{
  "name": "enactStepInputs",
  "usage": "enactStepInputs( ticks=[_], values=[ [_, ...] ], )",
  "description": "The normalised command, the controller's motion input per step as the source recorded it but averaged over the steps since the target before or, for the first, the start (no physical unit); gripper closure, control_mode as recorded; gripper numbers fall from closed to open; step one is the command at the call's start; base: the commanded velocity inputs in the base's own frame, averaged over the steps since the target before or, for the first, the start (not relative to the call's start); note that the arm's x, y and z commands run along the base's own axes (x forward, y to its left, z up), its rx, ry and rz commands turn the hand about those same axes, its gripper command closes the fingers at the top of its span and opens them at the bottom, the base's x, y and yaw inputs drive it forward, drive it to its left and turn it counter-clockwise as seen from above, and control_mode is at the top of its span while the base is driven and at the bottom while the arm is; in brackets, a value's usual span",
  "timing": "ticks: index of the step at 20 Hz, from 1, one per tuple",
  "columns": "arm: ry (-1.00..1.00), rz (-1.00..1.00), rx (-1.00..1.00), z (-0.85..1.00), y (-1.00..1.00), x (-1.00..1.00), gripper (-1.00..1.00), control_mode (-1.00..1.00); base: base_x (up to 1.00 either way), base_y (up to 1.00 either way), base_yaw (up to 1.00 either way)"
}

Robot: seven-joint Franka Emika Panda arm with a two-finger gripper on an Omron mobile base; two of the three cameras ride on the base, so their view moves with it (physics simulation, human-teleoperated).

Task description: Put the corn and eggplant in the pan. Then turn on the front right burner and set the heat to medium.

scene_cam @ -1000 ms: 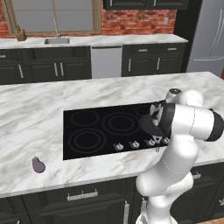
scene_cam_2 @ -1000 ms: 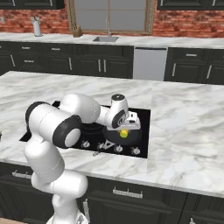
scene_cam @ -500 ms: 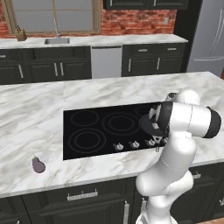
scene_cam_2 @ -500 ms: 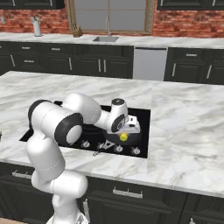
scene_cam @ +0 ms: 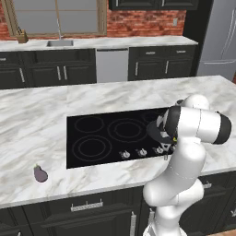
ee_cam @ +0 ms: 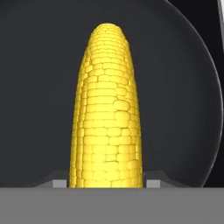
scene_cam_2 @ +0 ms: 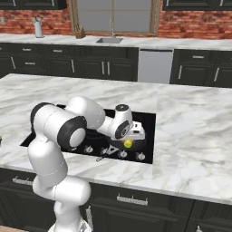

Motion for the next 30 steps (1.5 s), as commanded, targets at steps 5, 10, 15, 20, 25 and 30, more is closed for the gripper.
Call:
enactStepInputs(
  ticks=[5, 10, 15, 20, 25, 30],
  values=[
    [0.00, 0.00, 0.00, 0.00, 0.00, 0.00, -1.00, -1.00, 0.00, 0.00, 0.00],
    [0.00, 0.00, 0.00, 0.00, 0.00, 0.00, -1.00, -1.00, 0.00, 0.00, 0.00],
    [-0.01, 0.00, 0.00, 0.32, 0.01, 0.00, -1.00, -1.00, 0.00, 0.00, 0.00],
    [-0.02, 0.00, 0.00, 0.69, 0.05, 0.00, -1.00, -1.00, 0.00, 0.00, 0.00],
    [0.02, 0.00, 0.00, 0.43, 0.57, -0.11, -1.00, -1.00, 0.00, 0.00, 0.00],
    [0.13, 0.00, 0.00, 0.25, 0.97, -0.30, -1.00, -1.00, 0.00, 0.00, 0.00]
  ],
)
